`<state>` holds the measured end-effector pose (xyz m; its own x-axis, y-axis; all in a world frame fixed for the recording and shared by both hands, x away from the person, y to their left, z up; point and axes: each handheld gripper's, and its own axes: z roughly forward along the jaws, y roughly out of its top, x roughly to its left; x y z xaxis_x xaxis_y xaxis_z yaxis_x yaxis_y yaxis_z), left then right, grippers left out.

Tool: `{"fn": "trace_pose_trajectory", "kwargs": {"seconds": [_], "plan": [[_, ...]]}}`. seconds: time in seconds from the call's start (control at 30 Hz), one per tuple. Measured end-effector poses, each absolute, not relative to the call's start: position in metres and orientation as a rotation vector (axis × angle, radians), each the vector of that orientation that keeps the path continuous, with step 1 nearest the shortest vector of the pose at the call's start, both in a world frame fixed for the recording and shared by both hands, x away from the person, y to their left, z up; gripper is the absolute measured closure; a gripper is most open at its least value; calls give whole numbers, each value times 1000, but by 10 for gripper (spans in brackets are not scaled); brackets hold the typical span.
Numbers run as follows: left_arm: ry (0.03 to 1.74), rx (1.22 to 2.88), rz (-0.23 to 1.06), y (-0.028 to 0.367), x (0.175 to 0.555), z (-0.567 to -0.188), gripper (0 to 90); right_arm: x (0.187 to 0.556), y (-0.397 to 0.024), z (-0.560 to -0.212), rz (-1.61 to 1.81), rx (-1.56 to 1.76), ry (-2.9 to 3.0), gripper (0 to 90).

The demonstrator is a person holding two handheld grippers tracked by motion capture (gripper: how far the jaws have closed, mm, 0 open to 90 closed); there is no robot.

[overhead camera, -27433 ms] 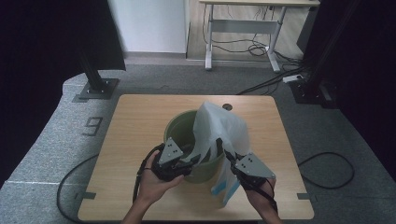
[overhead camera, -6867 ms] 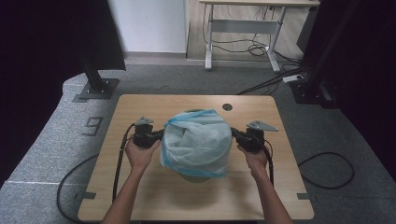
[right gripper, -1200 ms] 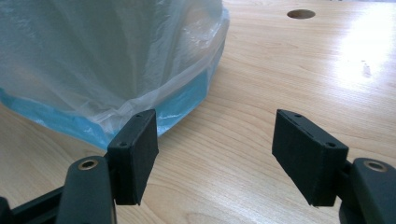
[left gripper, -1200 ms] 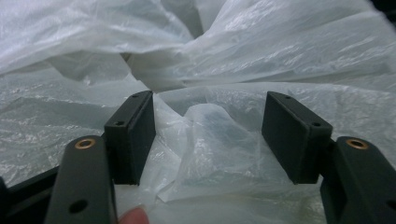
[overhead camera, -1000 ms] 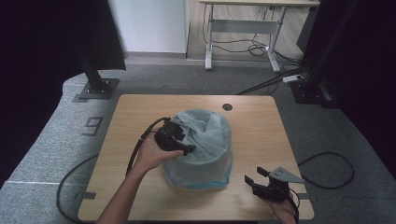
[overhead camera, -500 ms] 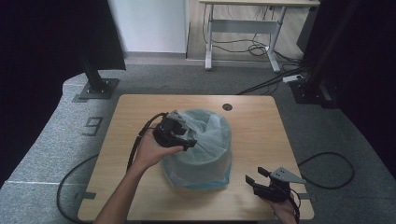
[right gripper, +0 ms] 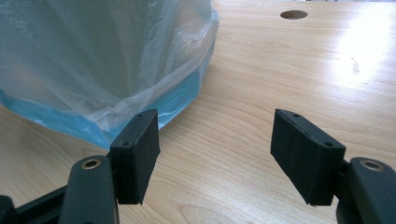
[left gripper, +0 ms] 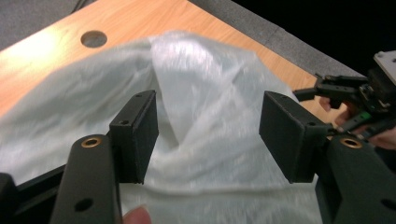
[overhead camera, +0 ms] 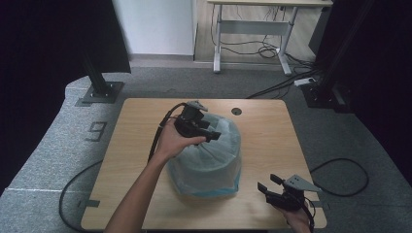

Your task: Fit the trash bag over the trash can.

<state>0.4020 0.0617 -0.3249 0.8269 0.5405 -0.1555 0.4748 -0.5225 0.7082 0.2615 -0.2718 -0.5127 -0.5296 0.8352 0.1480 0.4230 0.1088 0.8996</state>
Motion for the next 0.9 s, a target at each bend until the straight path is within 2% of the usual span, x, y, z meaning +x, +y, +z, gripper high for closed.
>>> {"fn": "trace_pose_trajectory", "kwargs": {"seconds": [0.23,0.47,0.67,0.9], "plan": [[724,2251,122,36,419,-326,374,260,-274,-511,1406,1233,1975,320],[780,2324,117,20,441,-345,387,260,-275,-512,1405,1225,1978,320],[749,2433,173,3,437,-356,399,260,-277,-511,1409,1232,1968,321],[763,2475,126,-1,438,-368,388,259,-276,-511,1406,1226,1975,321]]}}
